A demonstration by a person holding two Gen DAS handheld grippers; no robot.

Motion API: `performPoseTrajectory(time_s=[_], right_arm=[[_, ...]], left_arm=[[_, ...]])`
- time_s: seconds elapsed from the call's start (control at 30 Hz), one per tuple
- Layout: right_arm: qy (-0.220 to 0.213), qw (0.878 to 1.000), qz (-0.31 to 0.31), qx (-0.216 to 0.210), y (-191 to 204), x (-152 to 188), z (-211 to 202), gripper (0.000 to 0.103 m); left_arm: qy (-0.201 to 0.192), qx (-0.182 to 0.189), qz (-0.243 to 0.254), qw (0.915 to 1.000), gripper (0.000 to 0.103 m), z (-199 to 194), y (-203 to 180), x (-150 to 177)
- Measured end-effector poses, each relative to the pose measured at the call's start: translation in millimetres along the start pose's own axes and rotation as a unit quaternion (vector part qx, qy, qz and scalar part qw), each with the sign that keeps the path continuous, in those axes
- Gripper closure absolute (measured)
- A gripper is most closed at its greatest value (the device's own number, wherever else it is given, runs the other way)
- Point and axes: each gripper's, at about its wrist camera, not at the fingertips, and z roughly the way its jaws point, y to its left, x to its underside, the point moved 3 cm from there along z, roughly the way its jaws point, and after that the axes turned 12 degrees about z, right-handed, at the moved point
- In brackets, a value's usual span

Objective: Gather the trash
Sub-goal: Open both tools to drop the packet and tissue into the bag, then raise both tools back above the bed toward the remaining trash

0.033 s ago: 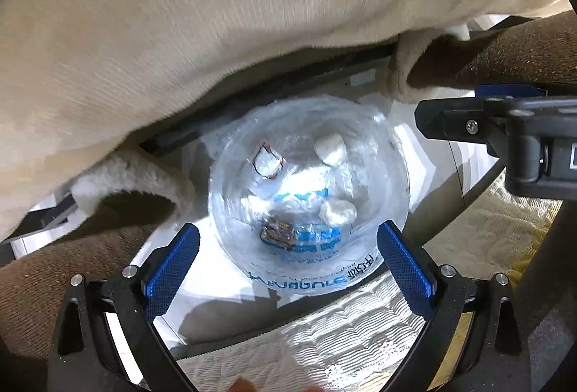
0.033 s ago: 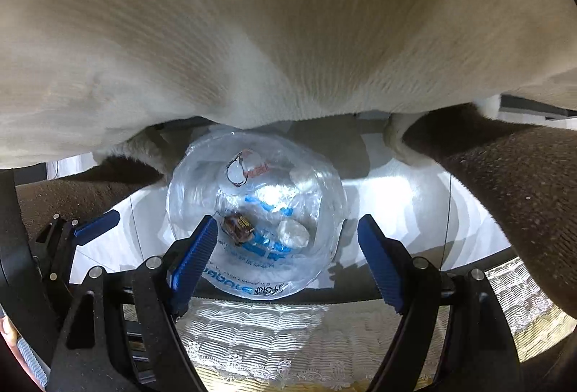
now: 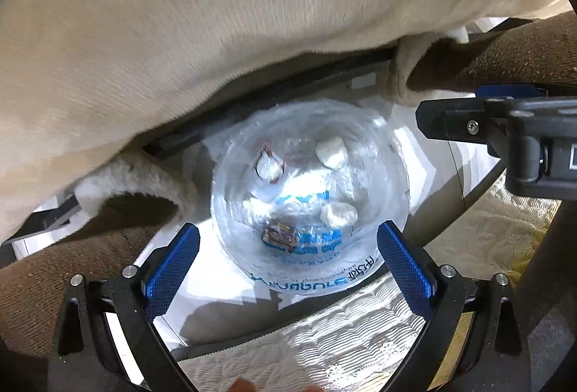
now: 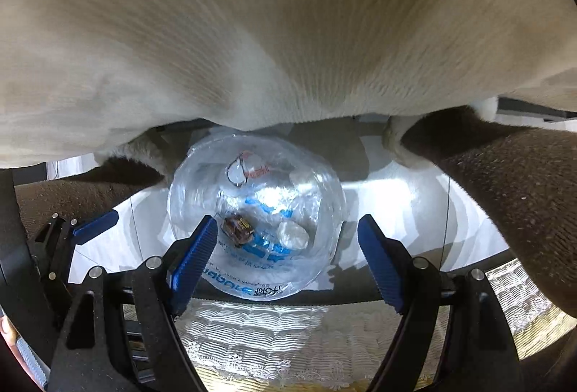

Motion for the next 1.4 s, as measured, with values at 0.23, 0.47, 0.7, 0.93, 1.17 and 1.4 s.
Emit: performPoseTrajectory(time_s=[0.23, 0.47, 0.7, 0.93, 1.17, 1.4], right_arm=[[-0.058, 0.998, -0.016, -0.01, 3.2, 6.9, -34.0, 0.024], [-0.118, 0.992, -0.033, -0.014, 4.5, 14.1, -67.0, 0.024], [-0.169, 0.984, -0.051, -0.021, 4.9, 21.6, -95.4, 0.024], [-0.225, 0.971, -0.07, -0.031, 3.1, 30.5, -128.8, 0.024], [-0.279, 0.955, -0.085, -0.053, -3.3, 35.4, -163.9, 0.024], [-0.321, 0.939, -0.107, -0.058, -3.4, 25.2, -193.6, 0.024]], left_arm=[[-0.053, -0.022, 0.011, 0.9983, 0.006, -35.3, -3.5, 1.7], [-0.105, -0.043, 0.018, 0.9934, 0.006, -65.3, -5.8, 6.5], [-0.159, -0.053, 0.021, 0.9857, 0.006, -99.1, -13.2, 15.6], [-0.224, -0.054, 0.012, 0.9731, 0.006, -136.2, -11.1, 27.2], [-0.296, -0.034, -0.007, 0.9546, 0.006, -169.7, -1.4, 33.1], [-0.326, -0.03, 0.0, 0.9448, 0.006, -188.7, 11.8, 23.1]])
